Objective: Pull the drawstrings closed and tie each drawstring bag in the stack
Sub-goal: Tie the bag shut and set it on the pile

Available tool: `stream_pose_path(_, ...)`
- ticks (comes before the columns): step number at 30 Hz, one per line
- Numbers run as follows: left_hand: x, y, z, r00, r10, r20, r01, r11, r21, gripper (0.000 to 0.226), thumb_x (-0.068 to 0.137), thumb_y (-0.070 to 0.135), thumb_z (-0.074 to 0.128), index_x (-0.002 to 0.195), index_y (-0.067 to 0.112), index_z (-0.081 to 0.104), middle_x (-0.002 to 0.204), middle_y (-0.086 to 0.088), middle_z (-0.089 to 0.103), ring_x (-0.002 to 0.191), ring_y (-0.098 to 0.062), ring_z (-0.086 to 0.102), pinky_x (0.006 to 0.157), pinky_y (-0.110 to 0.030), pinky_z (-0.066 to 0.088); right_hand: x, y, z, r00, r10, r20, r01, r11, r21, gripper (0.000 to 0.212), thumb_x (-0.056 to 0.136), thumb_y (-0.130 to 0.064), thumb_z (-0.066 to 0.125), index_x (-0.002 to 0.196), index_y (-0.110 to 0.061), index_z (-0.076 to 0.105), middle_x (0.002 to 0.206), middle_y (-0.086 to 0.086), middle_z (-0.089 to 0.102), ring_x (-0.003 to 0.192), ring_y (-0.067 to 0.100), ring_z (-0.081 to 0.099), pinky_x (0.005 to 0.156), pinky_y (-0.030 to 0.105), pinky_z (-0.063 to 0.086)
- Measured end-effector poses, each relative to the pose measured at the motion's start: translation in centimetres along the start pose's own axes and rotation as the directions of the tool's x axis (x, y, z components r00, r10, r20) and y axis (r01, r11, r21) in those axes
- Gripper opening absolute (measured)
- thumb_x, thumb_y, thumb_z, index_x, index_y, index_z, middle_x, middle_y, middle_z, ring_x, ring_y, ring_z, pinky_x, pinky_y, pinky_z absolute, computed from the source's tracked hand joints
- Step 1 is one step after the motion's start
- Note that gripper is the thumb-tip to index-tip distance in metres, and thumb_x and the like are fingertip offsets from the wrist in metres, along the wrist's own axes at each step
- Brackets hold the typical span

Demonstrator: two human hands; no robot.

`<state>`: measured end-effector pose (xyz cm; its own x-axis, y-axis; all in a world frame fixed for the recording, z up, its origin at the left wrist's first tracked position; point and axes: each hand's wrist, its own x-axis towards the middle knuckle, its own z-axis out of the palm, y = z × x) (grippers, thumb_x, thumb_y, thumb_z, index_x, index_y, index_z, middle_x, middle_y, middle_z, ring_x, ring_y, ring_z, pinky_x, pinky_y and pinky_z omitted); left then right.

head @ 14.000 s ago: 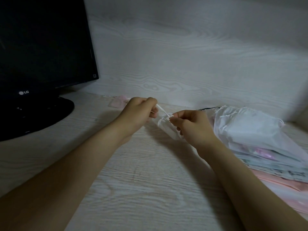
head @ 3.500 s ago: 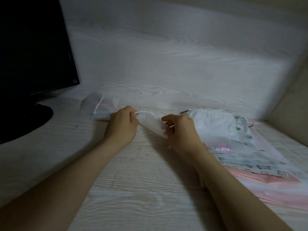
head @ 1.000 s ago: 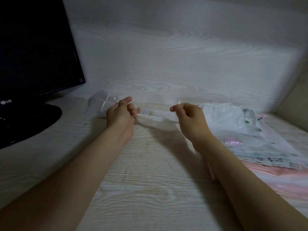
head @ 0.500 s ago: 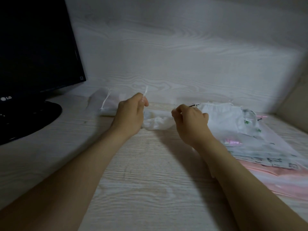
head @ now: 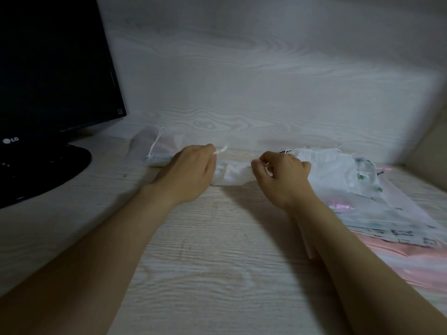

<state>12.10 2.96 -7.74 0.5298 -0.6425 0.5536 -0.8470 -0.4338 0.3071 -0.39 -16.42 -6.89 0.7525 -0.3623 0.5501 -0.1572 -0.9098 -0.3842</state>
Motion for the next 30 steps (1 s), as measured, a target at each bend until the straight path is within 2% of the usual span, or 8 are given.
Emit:
stream_pose_path(6, 0.0, -0.2, -0.2, 0.994, 0.097, -0.045, -0.096, 0.995, 0.019, 0.011, 0.093, 0.01, 0.051, 0.089, 0.017, 0.059, 0.085, 0.007, 0.056, 0.088, -0.013, 0.047, 0.076, -0.033, 0.044, -0.3, 0.0, -0.6, 0.993, -0.113, -0.039, 0.113, 0.994, 0.005, 0.02, 0.079, -0.027, 0.051, 0.085, -0.025, 0.07, 0.047, -0.012, 0.045, 0.056, 0.021, 0.047, 0.081, 0.041, 0.049)
stream_pose_path(9, 0.2, -0.6, -0.1, 0.989, 0.113, -0.093, -0.11, 0.993, 0.033, 0.016, 0.101, 0.005, 0.056, 0.099, 0.016, 0.067, 0.097, 0.004, 0.059, 0.093, -0.014, 0.051, 0.083, -0.034, 0.048, -0.4, 0.0, -0.4, 0.988, -0.157, -0.002, 0.157, 0.984, -0.084, 0.029, 0.083, -0.027, 0.043, 0.097, -0.024, 0.068, 0.051, -0.015, 0.042, 0.062, 0.026, 0.049, 0.081, 0.041, 0.042)
stream_pose_path(12, 0.2, -0.7, -0.2, 0.99, 0.083, -0.111, -0.076, 0.995, 0.066, 0.019, 0.1, -0.003, 0.06, 0.104, 0.014, 0.068, 0.11, 0.001, 0.049, 0.09, -0.018, 0.054, 0.079, -0.035, 0.053, -0.5, 0.1, -0.3, 0.979, -0.203, 0.03, 0.205, 0.969, -0.136, 0.031, 0.087, -0.021, 0.042, 0.106, -0.029, 0.065, 0.071, -0.013, 0.059, 0.08, 0.026, 0.062, 0.085, 0.041, 0.031)
stream_pose_path(14, 0.1, -0.3, -0.1, 0.994, 0.054, -0.099, -0.042, 0.993, 0.114, 0.025, 0.095, -0.007, 0.063, 0.103, 0.017, 0.064, 0.109, 0.002, 0.042, 0.084, -0.019, 0.052, 0.071, -0.036, 0.054, -0.4, -0.1, -0.2, 0.97, -0.237, 0.05, 0.242, 0.961, -0.137, 0.031, 0.093, -0.016, 0.044, 0.112, -0.033, 0.061, 0.089, -0.011, 0.068, 0.089, 0.023, 0.06, 0.085, 0.041, 0.03)
stream_pose_path(18, 0.2, 0.3, 0.0, 0.994, 0.033, -0.109, -0.013, 0.984, 0.175, 0.026, 0.097, 0.0, 0.062, 0.106, 0.025, 0.06, 0.1, 0.005, 0.056, 0.083, -0.021, 0.056, 0.069, -0.045, 0.055, -0.8, -1.2, 0.4, 0.95, -0.277, 0.144, 0.289, 0.955, -0.068, 0.035, 0.097, -0.023, 0.036, 0.118, -0.037, 0.061, 0.093, -0.014, 0.069, 0.086, 0.019, 0.053, 0.091, 0.048, 0.035)
stream_pose_path(21, 0.2, 0.4, 0.1, 0.989, 0.028, -0.148, -0.018, 0.997, 0.072, 0.014, 0.104, 0.016, 0.056, 0.106, 0.026, 0.066, 0.098, 0.007, 0.066, 0.09, -0.016, 0.058, 0.077, -0.04, 0.055, -1.0, -1.6, 0.8, 0.942, -0.277, 0.192, 0.293, 0.954, -0.062, 0.043, 0.093, -0.028, 0.031, 0.117, -0.039, 0.065, 0.099, -0.012, 0.072, 0.091, 0.019, 0.057, 0.097, 0.052, 0.036)
stream_pose_path(24, 0.1, 0.9, 0.3, 0.985, -0.067, -0.157, 0.051, 0.994, -0.1, 0.016, 0.098, 0.021, 0.061, 0.102, 0.03, 0.073, 0.101, 0.007, 0.07, 0.094, -0.01, 0.064, 0.085, -0.03, 0.054, -1.1, -1.8, 0.9, 0.934, -0.277, 0.225, 0.293, 0.955, -0.04, 0.041, 0.092, -0.029, 0.034, 0.113, -0.041, 0.067, 0.08, -0.016, 0.059, 0.085, 0.018, 0.056, 0.096, 0.052, 0.037)
stream_pose_path(30, 0.0, 2.0, 0.1, 0.994, -0.031, -0.105, -0.002, 0.956, -0.294, 0.015, 0.089, 0.009, 0.075, 0.093, 0.022, 0.08, 0.09, 0.016, 0.077, 0.091, 0.003, 0.071, 0.088, -0.014, 0.053, -1.4, -2.4, 0.7, 0.915, -0.299, 0.272, 0.305, 0.952, 0.024, 0.035, 0.091, -0.028, 0.042, 0.108, -0.04, 0.071, 0.073, -0.023, 0.045, 0.09, 0.015, 0.051, 0.093, 0.045, 0.036)
